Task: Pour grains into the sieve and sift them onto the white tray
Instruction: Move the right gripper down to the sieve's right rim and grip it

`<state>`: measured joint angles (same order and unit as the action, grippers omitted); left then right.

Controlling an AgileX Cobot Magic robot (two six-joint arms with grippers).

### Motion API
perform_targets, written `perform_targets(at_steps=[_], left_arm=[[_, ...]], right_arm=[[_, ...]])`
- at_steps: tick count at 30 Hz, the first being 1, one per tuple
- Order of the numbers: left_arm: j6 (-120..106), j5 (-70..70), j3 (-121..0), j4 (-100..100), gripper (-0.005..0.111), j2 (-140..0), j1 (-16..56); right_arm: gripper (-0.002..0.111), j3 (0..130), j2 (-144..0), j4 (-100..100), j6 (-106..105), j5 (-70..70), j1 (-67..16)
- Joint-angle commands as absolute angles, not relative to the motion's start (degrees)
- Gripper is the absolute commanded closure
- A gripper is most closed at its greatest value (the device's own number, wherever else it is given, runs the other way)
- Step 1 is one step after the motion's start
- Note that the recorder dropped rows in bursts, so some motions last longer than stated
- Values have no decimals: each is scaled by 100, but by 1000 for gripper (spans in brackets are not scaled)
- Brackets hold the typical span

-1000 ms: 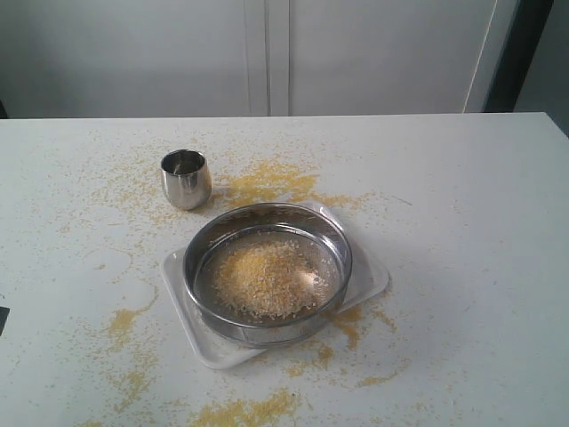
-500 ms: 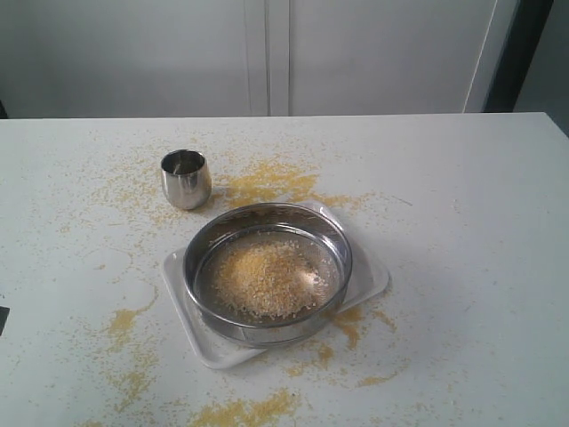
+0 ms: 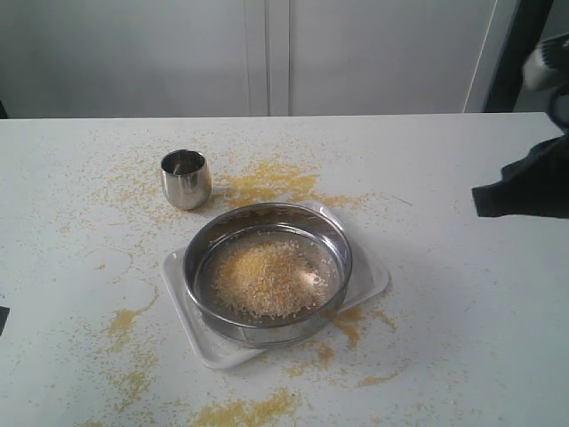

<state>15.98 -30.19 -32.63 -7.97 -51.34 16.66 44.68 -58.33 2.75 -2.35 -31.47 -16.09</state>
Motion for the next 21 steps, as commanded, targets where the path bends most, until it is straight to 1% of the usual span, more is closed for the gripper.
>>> perform_targets(at_steps=[1, 11, 21], left_arm=[[1629, -3095, -3318, -780, 107, -5128, 1670], [1629, -3095, -3318, -780, 107, -5128, 1670], [1629, -3095, -3318, -780, 107, -5128, 1670]], right_arm=[[108, 4902, -6478, -266, -903, -3680, -1900], [108, 6011, -8016, -389, -1315, -4476, -2555], [108, 7333, -9571, -404, -1416, -5032, -2624]])
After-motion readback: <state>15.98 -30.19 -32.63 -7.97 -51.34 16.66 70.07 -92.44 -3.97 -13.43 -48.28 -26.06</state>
